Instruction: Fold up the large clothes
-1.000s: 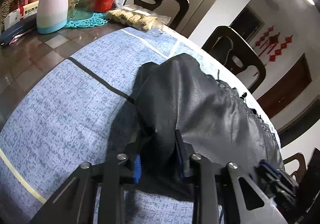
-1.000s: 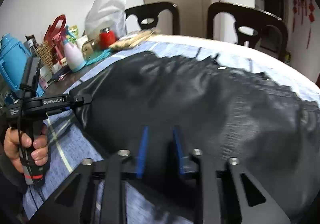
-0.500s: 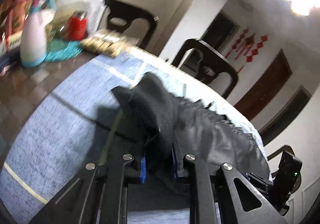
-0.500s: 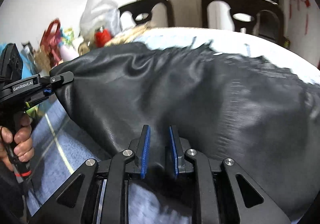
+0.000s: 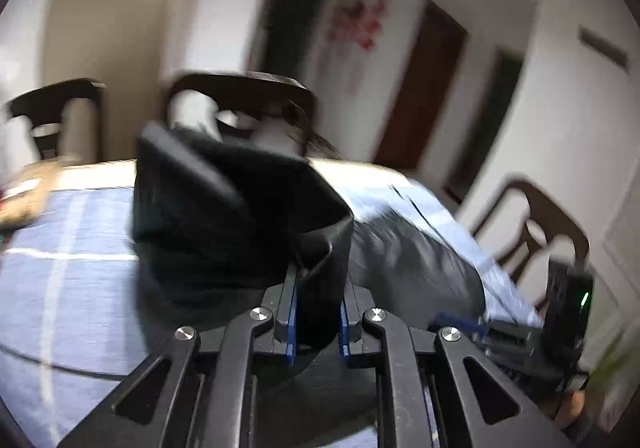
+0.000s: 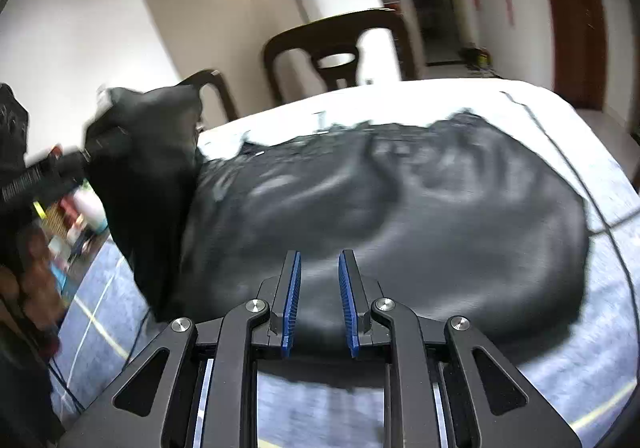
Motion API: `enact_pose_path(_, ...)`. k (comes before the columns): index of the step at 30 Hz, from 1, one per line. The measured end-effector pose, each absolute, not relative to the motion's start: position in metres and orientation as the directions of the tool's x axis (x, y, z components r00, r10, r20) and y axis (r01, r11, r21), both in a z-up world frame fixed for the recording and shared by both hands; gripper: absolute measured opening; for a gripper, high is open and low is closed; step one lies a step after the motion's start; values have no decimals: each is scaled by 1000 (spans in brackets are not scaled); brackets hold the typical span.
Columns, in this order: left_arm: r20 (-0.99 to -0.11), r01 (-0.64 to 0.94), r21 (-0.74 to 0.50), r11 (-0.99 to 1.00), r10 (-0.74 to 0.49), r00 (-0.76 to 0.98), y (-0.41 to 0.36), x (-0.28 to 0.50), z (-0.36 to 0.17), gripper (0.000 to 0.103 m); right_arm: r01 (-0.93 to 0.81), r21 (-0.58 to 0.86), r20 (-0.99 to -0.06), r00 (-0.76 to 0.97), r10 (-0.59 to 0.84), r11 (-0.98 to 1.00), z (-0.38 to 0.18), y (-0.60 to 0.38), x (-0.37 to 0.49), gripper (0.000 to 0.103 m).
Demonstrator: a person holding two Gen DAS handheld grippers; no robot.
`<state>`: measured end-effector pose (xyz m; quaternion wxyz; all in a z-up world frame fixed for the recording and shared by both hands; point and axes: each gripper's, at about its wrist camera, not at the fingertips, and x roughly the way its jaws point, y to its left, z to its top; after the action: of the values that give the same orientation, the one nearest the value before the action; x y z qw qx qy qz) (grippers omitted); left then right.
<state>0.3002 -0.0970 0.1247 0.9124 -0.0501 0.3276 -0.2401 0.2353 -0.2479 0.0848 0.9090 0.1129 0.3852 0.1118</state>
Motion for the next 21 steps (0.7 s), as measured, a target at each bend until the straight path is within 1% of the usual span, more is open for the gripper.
enact_pose_path(2, -624, 471, -219, 855, -494, 605, -129, 304, 101, 15, -77, 299, -678, 685, 269, 951, 83, -266, 233, 21)
enact_pose_path(4, -673, 510, -232, 829, -515, 530, -150, 307, 74, 15, -36, 308, -688, 682, 249, 951, 79, -281, 230, 21)
enact_pose_path(5, -693, 534, -214, 818, -512, 508, -158, 305, 64, 16, -22, 313, -693, 679, 244, 949, 77, -288, 227, 21)
enact_pose_path(6, -700, 550, -188, 814, -504, 507, -163, 301, 57, 17, -7, 316, -699, 674, 238, 949, 74, -294, 226, 21)
enact_pose_path(7, -697, 558, -174, 811, -502, 512, -165, 295, 55, 19, 2, 315, -705, 670, 232, 949, 72, -298, 224, 21)
enact_pose_path(9, -681, 584, -189, 790, -534, 501, -162, 283, 62, 43, 7, 316, -704, 672, 230, 949, 72, -301, 223, 21)
enact_pose_path(10, -668, 597, -212, 774, -560, 489, -158, 278, 69, 49, 7, 317, -702, 674, 230, 948, 73, -303, 222, 21)
enact_pose_path(11, -654, 603, -225, 766, -577, 489, -154, 275, 74, 57, 5, 319, -697, 679, 231, 948, 75, -303, 223, 21)
enact_pose_path(12, -634, 607, -231, 760, -591, 498, -148, 268, 83, 59, -1, 324, -688, 686, 237, 946, 79, -302, 223, 21)
enact_pose_path(14, -589, 612, -242, 753, -615, 524, -136, 256, 101, 60, -25, 332, -666, 702, 253, 943, 87, -297, 222, 21)
enact_pose_path(16, -549, 583, -251, 773, -609, 572, -116, 250, 116, 61, -60, 330, -644, 715, 271, 942, 98, -288, 223, 21)
enact_pose_path(19, -522, 469, -266, 842, -535, 664, -76, 261, 127, 61, -123, 313, -617, 728, 300, 942, 114, -269, 226, 21)
enact_pose_path(21, -553, 355, -251, 901, -434, 711, -52, 278, 125, 61, -172, 298, -606, 726, 325, 939, 123, -253, 233, 21)
